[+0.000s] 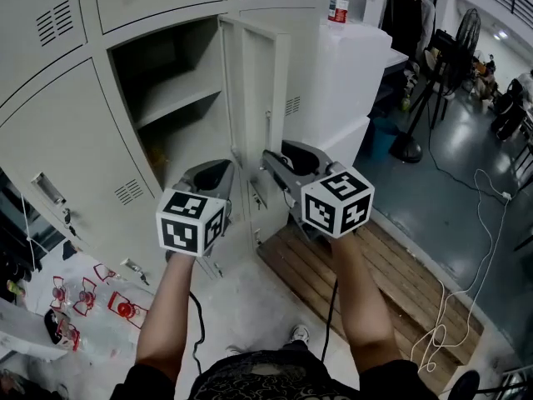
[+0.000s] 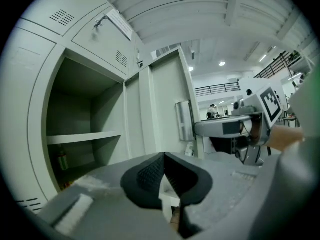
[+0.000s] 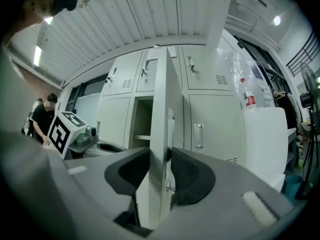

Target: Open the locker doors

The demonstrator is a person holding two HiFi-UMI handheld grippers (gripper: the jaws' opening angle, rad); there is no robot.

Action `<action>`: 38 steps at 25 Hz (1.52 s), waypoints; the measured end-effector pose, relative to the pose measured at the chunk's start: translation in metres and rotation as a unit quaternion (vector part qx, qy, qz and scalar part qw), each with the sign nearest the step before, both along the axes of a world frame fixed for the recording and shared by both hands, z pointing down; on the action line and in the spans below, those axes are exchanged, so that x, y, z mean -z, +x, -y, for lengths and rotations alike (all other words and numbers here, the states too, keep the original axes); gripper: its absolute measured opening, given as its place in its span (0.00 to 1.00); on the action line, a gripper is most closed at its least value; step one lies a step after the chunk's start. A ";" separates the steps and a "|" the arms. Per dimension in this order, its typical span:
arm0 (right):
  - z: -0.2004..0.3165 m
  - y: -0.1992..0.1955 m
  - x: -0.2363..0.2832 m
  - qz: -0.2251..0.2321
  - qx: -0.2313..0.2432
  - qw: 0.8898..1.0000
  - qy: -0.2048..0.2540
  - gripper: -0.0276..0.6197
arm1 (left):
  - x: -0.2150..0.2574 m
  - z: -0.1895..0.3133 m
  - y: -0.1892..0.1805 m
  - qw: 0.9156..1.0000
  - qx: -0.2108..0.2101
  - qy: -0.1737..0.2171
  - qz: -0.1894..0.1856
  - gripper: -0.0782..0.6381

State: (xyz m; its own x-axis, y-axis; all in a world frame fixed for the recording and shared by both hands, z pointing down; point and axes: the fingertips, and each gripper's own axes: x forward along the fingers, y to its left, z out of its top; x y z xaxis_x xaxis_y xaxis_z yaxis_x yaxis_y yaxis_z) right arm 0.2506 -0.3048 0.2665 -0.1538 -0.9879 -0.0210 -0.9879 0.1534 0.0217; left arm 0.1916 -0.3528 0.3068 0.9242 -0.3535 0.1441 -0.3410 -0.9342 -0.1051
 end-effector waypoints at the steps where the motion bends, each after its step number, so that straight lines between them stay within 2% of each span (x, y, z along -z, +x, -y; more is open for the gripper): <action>1: -0.001 0.005 0.000 0.001 -0.001 1.000 0.000 0.25 | 0.001 -0.002 0.005 1.000 -0.001 0.000 0.000 0.11; 9: -0.010 0.046 0.000 0.008 -0.006 1.000 0.001 0.21 | 0.001 -0.015 0.044 1.000 0.001 0.002 0.005 0.11; 21: -0.014 0.092 0.001 0.012 0.017 1.000 0.003 0.18 | 0.000 -0.026 0.084 0.999 0.033 0.003 0.006 0.11; 31: -0.010 0.109 0.000 0.012 0.051 0.999 0.008 0.18 | -0.005 -0.025 0.095 0.997 0.080 0.002 0.006 0.11; 38: -0.010 0.113 0.001 0.013 0.064 0.998 0.013 0.18 | -0.006 -0.028 0.099 0.995 0.098 0.000 0.008 0.11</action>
